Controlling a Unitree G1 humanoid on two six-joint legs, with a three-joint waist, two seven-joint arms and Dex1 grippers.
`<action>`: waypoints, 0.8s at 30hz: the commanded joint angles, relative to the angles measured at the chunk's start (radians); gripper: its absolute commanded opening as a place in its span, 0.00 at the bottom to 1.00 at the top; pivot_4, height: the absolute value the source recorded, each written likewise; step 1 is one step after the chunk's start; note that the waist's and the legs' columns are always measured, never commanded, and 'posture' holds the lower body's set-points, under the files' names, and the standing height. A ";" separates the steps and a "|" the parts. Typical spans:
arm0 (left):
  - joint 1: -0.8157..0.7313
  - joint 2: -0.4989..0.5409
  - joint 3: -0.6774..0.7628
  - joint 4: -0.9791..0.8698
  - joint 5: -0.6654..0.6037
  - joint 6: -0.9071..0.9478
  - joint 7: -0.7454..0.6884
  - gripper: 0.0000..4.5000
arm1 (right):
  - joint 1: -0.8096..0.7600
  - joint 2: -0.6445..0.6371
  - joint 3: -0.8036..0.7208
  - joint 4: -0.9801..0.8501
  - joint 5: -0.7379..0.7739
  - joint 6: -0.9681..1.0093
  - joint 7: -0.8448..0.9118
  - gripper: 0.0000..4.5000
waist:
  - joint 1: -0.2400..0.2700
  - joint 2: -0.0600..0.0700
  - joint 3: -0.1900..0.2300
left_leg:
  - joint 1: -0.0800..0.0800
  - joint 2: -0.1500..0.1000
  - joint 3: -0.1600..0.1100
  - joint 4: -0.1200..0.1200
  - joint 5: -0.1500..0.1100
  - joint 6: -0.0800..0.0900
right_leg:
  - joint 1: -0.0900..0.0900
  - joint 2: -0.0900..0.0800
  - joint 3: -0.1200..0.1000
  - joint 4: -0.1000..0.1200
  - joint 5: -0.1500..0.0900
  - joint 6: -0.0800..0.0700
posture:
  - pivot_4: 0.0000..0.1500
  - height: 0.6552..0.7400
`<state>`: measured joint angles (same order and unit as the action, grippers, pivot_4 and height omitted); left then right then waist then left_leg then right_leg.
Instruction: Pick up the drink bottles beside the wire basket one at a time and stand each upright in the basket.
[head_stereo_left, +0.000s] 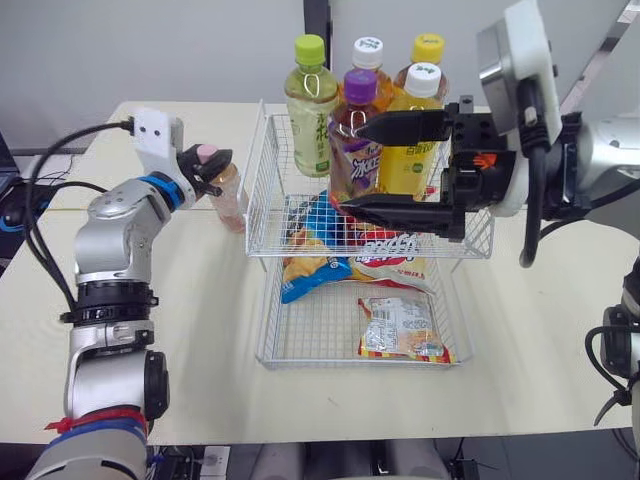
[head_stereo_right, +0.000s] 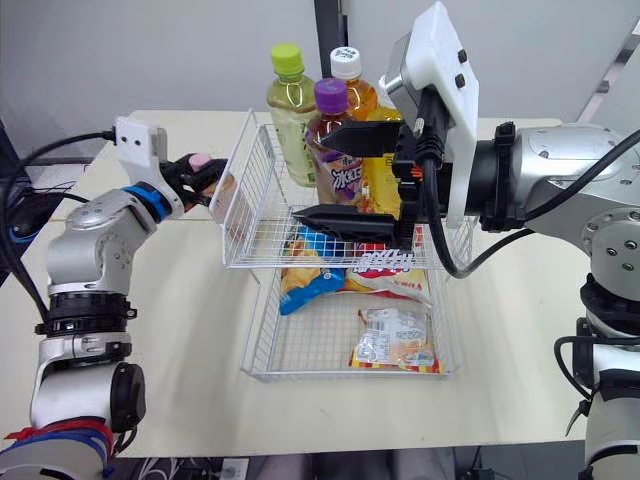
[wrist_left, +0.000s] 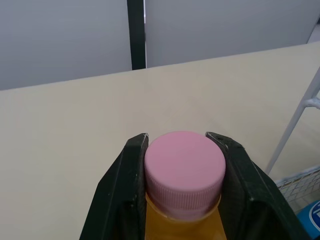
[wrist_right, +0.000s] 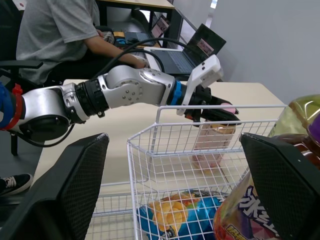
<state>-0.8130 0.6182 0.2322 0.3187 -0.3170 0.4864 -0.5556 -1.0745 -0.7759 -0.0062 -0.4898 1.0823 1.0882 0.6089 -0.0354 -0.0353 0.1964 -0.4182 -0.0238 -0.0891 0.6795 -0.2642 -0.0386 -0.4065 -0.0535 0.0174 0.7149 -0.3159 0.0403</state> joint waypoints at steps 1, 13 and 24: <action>-0.036 0.064 0.065 -0.130 -0.044 0.035 0.003 0.31 | -0.009 -0.016 -0.027 -0.023 -0.005 -0.003 0.006 1.00 | 0.000 0.000 0.000 | 0.000 0.000 0.000 0.000 0.000 0.000 | 0.000 0.000 0.000 0.000 0.000 0.000 | 1.00 1.00; -0.092 0.262 0.124 -0.256 -0.150 0.248 -0.083 0.31 | 0.132 -0.179 -0.204 -0.033 -0.001 -0.025 0.138 1.00 | 0.008 -0.001 0.001 | -0.003 -0.001 -0.003 0.000 0.000 0.000 | 0.000 0.000 -0.003 -0.003 0.000 0.000 | 1.00 1.00; -0.371 0.457 0.105 -0.185 -0.333 0.468 -0.286 0.31 | 0.130 -0.206 -0.176 0.029 -0.044 -0.084 0.193 1.00 | -0.006 -0.001 0.001 | 0.000 0.000 0.001 0.000 0.000 0.000 | 0.001 0.002 -0.001 0.000 0.000 0.000 | 1.00 1.00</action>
<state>-1.1248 1.0448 0.3128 0.1538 -0.6076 0.9421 -0.8138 -0.9174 -0.9766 -0.1683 -0.4618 1.0509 1.0348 0.7934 -0.0415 -0.0359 0.1972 -0.4184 -0.0239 -0.0886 0.6793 -0.2641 -0.0385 -0.4057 -0.0501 0.0165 0.7145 -0.3160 0.0406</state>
